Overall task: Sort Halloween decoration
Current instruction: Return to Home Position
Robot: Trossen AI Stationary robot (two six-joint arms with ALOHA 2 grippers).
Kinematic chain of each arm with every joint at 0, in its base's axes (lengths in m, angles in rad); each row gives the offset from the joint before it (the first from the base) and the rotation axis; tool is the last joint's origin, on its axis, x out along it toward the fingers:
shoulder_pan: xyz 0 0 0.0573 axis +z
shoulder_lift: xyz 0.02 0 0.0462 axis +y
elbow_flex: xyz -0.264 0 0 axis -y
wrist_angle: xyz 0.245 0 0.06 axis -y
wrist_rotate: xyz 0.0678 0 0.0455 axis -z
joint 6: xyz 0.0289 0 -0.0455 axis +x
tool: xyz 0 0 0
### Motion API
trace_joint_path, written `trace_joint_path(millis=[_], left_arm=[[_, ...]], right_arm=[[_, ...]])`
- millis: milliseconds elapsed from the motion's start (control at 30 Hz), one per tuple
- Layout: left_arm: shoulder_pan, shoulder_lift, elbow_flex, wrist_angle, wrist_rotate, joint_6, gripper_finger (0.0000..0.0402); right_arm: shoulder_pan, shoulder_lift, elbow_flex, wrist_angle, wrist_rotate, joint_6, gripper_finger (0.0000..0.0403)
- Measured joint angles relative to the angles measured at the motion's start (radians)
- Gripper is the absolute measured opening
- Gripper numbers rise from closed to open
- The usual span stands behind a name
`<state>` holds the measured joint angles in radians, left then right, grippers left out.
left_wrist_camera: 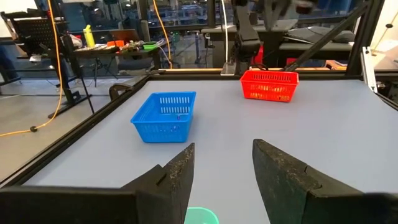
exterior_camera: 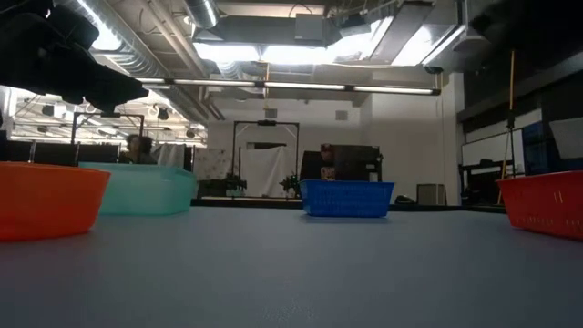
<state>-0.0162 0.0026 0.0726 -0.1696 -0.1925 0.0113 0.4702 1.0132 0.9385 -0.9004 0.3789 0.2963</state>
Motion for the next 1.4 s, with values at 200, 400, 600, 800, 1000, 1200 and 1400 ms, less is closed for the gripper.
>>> trace_joint_path(millis=[200, 400, 600, 800, 1000, 1200, 1400], left_arm=[[0.0, 0.0, 0.0, 0.0, 0.0, 0.0, 0.0148], [0.0, 0.0, 0.0, 0.0, 0.0, 0.0, 0.0148], [0.0, 0.0, 0.0, 0.0, 0.0, 0.0, 0.0148], [0.0, 0.0, 0.0, 0.0, -0.001, 0.0, 0.0148], [0.0, 0.0, 0.0, 0.0, -0.001, 0.0, 0.0148], [0.0, 0.0, 0.0, 0.0, -0.001, 0.0, 0.0148], [0.0, 0.0, 0.0, 0.0, -0.001, 0.0, 0.0148]], right_arm=[[-0.287, -0.252, -0.224, 0.453, -0.27, -0.304, 0.0004], [-0.541, -0.349, -0.346, 0.525, -0.54, -0.407, 0.0002], [-0.65, -0.464, -0.474, 0.601, -0.656, -0.451, 0.0002], [-0.683, -0.559, -0.605, 0.728, -0.687, -0.452, 0.0002], [-0.68, -0.672, -0.685, 0.742, -0.713, -0.433, 0.0003], [-0.68, -0.799, -0.743, 0.743, -0.713, -0.407, 0.0003], [-0.68, -0.922, -0.799, 0.743, -0.704, -0.406, 0.0003]])
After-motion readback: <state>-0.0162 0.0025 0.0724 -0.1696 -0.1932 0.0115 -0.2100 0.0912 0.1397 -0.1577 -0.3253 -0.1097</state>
